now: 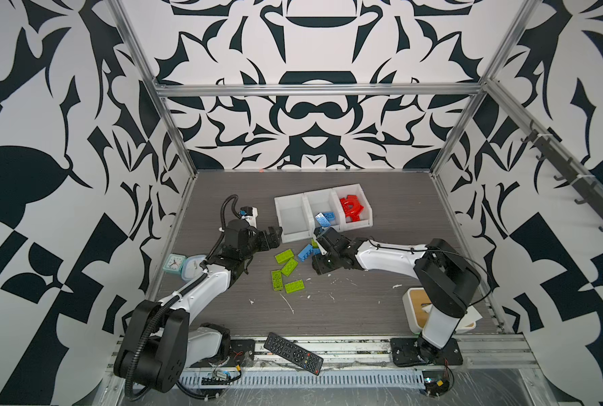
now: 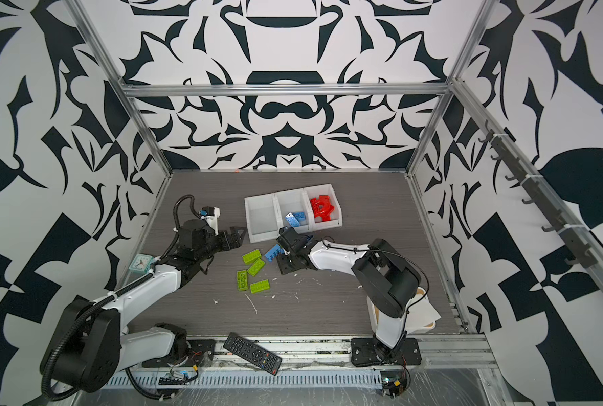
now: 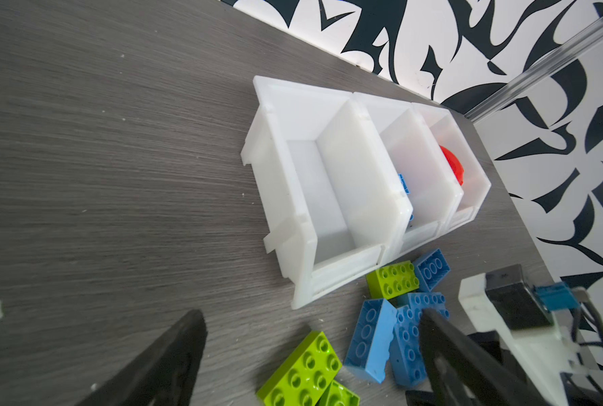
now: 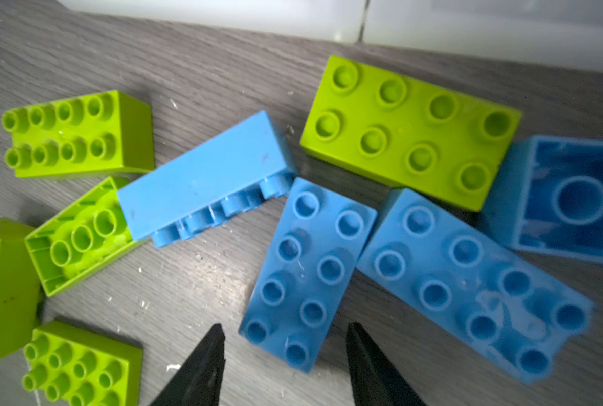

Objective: Sort the legos into containers by color
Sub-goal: 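Move the right gripper back to the pile and grasp another blue brick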

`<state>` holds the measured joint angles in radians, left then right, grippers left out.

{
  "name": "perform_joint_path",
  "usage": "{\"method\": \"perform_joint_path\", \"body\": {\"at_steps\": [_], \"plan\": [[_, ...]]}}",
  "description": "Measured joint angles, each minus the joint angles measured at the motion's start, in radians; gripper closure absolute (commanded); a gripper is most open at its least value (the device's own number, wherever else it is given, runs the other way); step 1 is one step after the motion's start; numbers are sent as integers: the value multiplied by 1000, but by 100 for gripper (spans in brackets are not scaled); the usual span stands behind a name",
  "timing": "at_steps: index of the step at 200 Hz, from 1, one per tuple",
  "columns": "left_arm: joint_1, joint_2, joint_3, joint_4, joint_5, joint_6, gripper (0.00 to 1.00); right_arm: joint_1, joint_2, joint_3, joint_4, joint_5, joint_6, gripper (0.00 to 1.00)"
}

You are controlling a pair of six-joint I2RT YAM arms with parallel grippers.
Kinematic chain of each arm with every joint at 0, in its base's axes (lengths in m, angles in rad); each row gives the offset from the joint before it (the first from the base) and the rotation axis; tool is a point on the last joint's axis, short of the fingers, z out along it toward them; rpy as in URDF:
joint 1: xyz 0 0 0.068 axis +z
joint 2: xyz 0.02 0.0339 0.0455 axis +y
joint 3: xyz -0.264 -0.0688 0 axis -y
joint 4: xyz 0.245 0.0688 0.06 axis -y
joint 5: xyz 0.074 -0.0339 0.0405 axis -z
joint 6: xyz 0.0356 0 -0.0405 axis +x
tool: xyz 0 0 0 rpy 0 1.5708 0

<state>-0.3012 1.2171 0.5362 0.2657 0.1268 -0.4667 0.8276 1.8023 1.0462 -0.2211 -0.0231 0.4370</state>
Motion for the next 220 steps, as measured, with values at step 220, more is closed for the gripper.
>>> {"method": "perform_joint_path", "body": {"at_steps": [220], "plan": [[0, -107, -21, -8, -45, 15, 0, 7, -73, -30, -70, 69, 5, 72]]}}
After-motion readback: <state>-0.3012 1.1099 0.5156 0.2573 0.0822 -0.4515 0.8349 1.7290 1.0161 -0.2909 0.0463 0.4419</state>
